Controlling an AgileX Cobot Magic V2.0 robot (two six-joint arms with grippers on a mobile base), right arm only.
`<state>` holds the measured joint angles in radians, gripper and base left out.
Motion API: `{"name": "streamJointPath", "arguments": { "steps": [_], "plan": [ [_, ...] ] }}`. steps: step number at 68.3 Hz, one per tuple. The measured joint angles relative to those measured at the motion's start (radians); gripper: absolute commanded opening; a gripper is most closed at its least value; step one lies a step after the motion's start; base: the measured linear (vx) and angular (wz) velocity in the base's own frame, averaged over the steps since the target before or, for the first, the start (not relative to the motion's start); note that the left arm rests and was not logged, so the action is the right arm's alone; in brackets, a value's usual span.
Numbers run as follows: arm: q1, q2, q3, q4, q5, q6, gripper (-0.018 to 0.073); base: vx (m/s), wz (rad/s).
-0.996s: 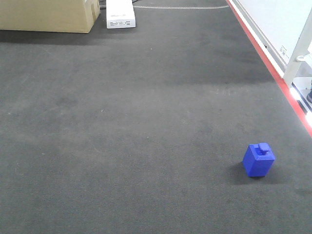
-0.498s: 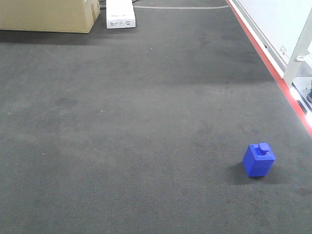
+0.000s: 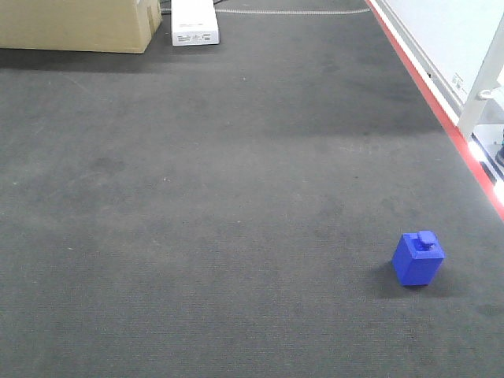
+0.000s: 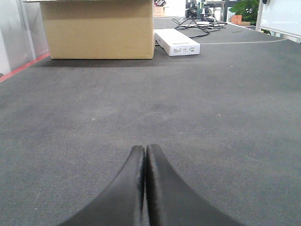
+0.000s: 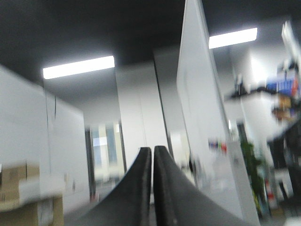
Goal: Pour parts from conveyor to right shelf
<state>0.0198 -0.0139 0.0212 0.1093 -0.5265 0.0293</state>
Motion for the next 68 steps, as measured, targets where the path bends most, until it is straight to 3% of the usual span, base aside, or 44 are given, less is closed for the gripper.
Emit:
{"name": "streamJointPath", "arguments": {
  "steps": [6, 11, 27, 41, 47, 63, 68],
  "plan": [
    [0.000, 0.000, -0.065, -0.003, -0.020, -0.011, -0.0008, 0.00, 0.00],
    [0.000, 0.000, -0.171, -0.016, 0.056, -0.038, -0.0007, 0.00, 0.00],
    [0.000, 0.055, -0.554, -0.042, 0.624, -0.188, -0.0006, 0.00, 0.00],
    [0.000, 0.228, -0.684, -0.031, 0.930, -0.168, 0.0041, 0.00, 0.00],
    [0.000, 0.300, -0.693, -0.028, 0.995, -0.155, 0.0132, 0.00, 0.00],
    [0.000, 0.507, -0.693, -0.001, 1.123, -0.154, 0.0557, 0.00, 0.00],
    [0.000, 0.558, -0.693, 0.000, 1.127, -0.154, 0.0643, 0.00, 0.00]
  ]
}}
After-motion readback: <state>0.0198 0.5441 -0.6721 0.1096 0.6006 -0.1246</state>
